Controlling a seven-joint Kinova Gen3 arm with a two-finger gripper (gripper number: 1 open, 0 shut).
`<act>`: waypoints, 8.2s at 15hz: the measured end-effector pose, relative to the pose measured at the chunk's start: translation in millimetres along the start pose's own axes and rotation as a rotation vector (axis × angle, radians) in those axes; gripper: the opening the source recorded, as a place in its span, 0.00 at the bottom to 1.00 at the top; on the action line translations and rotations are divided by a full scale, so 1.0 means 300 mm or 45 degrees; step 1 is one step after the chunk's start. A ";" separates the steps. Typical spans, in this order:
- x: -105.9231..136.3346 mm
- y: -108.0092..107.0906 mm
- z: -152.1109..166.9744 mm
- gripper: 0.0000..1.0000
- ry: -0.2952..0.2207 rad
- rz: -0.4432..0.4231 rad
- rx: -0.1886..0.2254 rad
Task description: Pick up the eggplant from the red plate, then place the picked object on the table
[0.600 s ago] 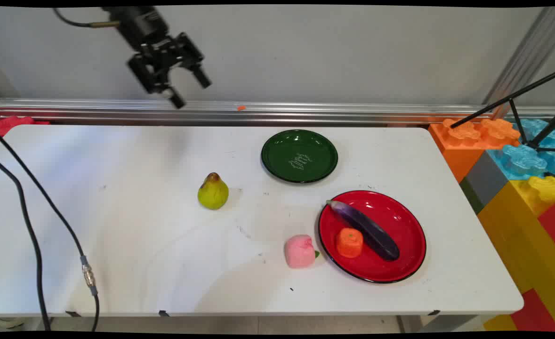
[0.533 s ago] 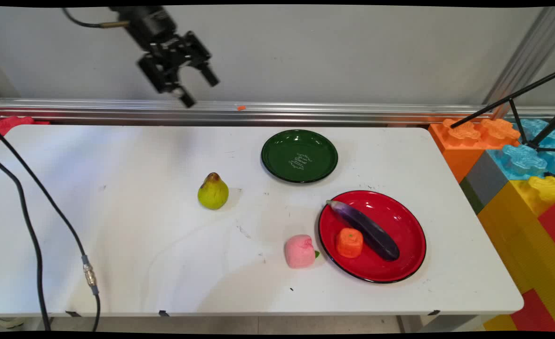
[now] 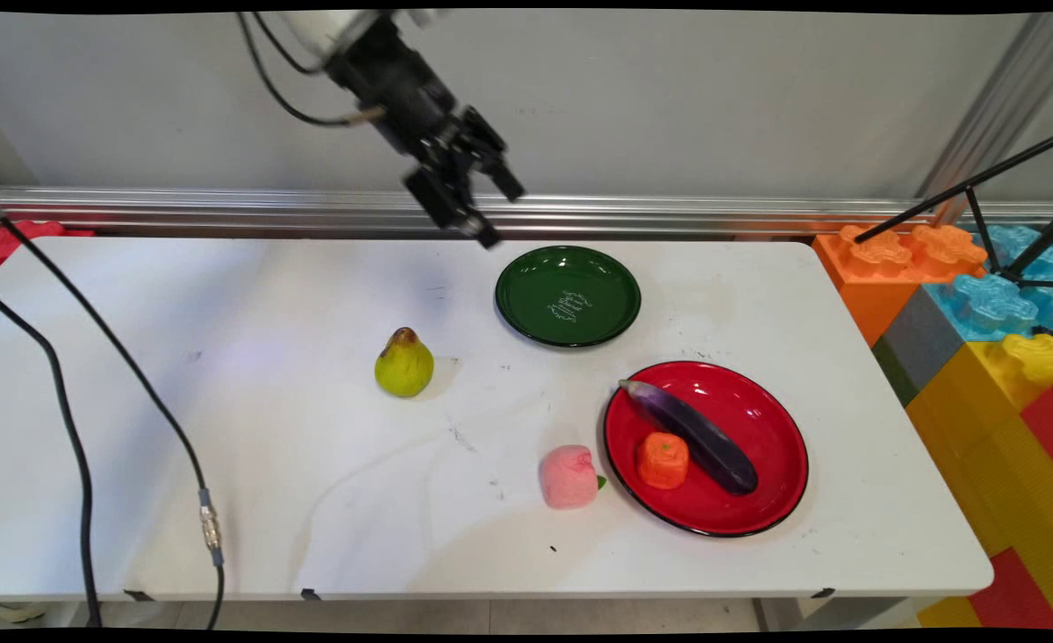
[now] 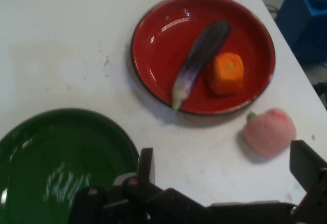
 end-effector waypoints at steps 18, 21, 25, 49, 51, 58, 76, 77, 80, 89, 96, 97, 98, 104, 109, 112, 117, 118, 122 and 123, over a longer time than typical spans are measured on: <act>0.101 -0.005 0.691 1.00 0.006 0.316 0.014; 0.083 -0.005 0.766 1.00 -0.008 0.336 -0.001; 0.069 -0.014 0.830 1.00 -0.019 0.361 -0.001; 0.040 -0.052 1.011 0.00 -0.053 0.477 -0.014; 0.039 -0.049 1.015 0.00 -0.055 0.476 -0.020; 0.064 -0.032 1.004 0.00 -0.040 0.480 -0.028; 0.108 0.021 0.652 0.00 0.029 0.082 0.146; 0.093 0.033 0.629 0.00 0.024 0.031 0.161; 0.053 0.080 0.574 0.00 0.011 -0.117 0.195; -0.064 0.245 0.456 0.00 -0.037 -0.512 0.323; -0.207 0.338 0.429 0.00 -0.090 -0.681 0.336; -0.228 0.347 0.434 0.00 -0.098 -0.697 0.329; -0.244 0.353 0.440 0.00 -0.105 -0.710 0.324; -0.327 0.351 0.481 0.00 -0.132 -0.799 0.342; -0.364 0.330 0.519 0.00 -0.135 -0.833 0.350; -0.381 0.316 0.540 0.00 -0.138 -0.833 0.349; -0.406 0.307 0.559 0.00 -0.150 -0.825 0.345; -0.409 0.307 0.561 0.00 -0.152 -0.824 0.343; -0.427 0.306 0.571 0.00 -0.166 -0.811 0.336; -0.430 0.306 0.572 0.00 -0.167 -0.809 0.336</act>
